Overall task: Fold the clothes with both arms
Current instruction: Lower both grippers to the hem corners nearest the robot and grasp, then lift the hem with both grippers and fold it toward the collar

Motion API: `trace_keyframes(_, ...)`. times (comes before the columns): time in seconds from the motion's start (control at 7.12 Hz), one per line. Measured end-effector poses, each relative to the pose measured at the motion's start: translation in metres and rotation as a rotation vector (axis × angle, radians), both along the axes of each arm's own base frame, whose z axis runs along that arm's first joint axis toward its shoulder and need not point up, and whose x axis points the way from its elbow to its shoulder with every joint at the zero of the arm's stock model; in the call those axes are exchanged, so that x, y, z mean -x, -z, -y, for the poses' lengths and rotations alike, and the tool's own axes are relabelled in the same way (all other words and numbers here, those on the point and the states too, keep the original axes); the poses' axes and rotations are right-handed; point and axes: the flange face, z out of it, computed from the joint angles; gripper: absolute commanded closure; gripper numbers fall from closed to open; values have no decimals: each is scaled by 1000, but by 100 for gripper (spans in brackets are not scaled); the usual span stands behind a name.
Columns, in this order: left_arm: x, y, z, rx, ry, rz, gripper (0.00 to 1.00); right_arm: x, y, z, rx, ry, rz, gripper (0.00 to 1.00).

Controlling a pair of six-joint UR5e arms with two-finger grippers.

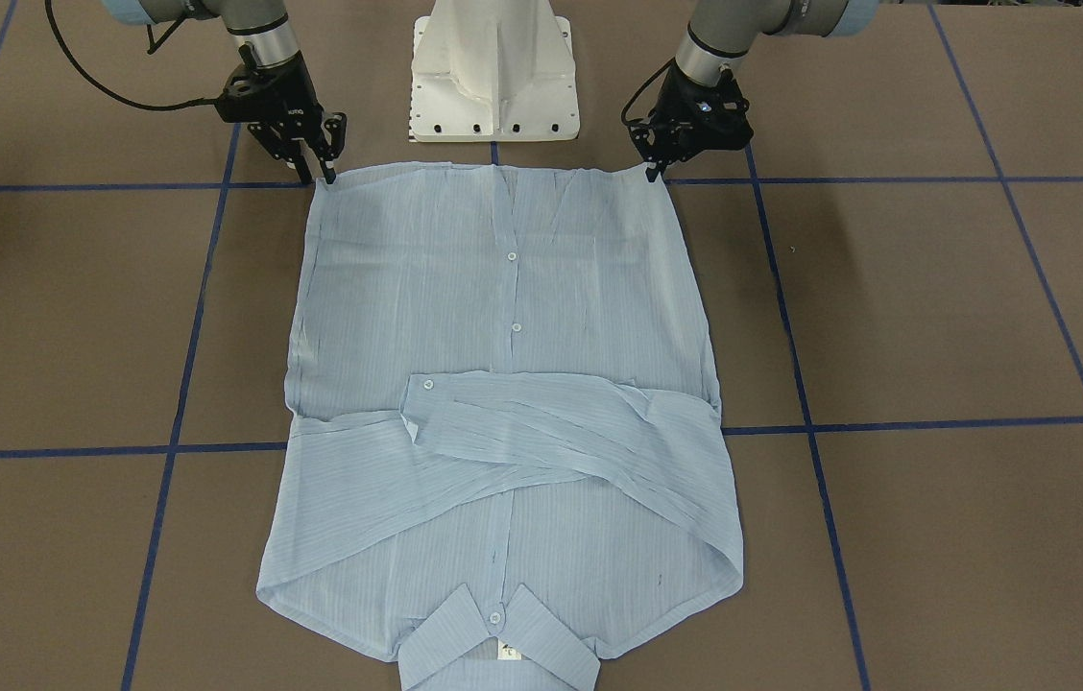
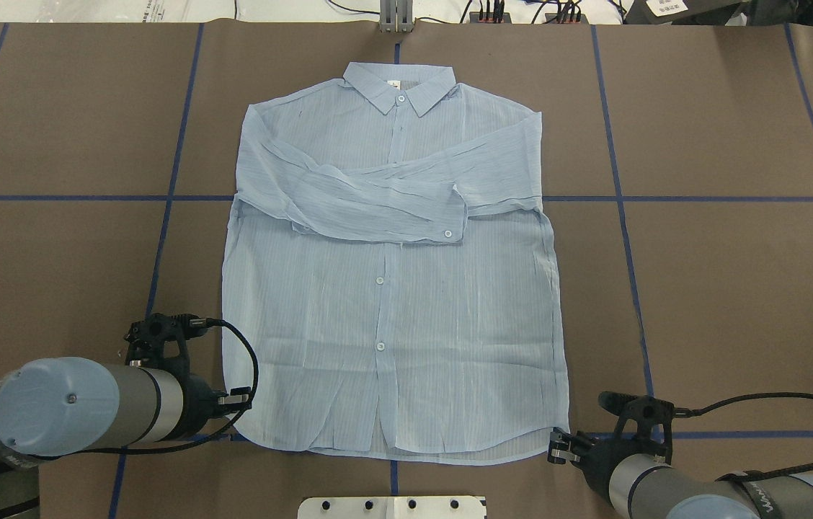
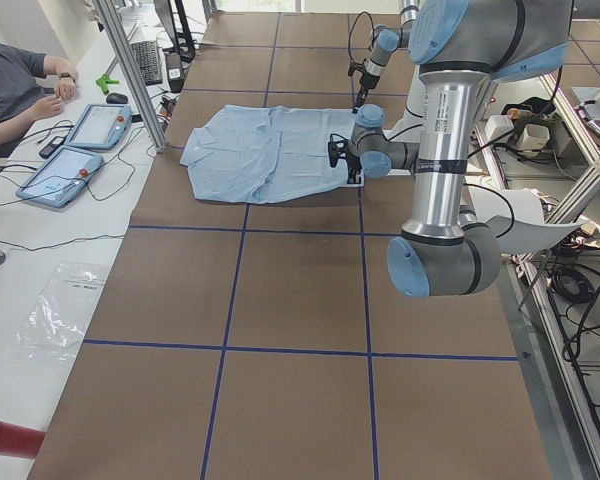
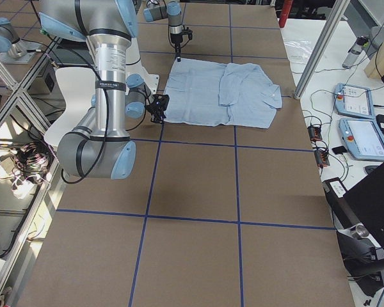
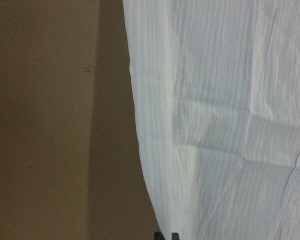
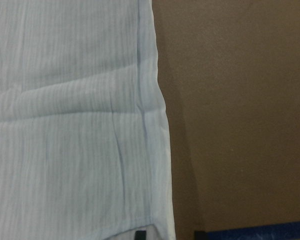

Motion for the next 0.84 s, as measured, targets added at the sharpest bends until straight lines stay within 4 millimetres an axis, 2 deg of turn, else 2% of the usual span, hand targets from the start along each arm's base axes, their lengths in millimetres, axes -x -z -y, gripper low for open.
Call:
trace_keyframes(0.14,0,0,0,0,0,0,100,2,0,-1,-6,-2,-2,100)
trace_keyframes(0.42,0,1,0,0,0,-1,100,4,2,0,-9,-5,2,100)
trace_keyframes(0.56,0,1,0,1,-2,-2,100,2,9,2,-9,-9,3,100)
trace_keyframes(0.84,8,14,-6,5,-22,-29,100,-15,44,8,8,-2,-28,100)
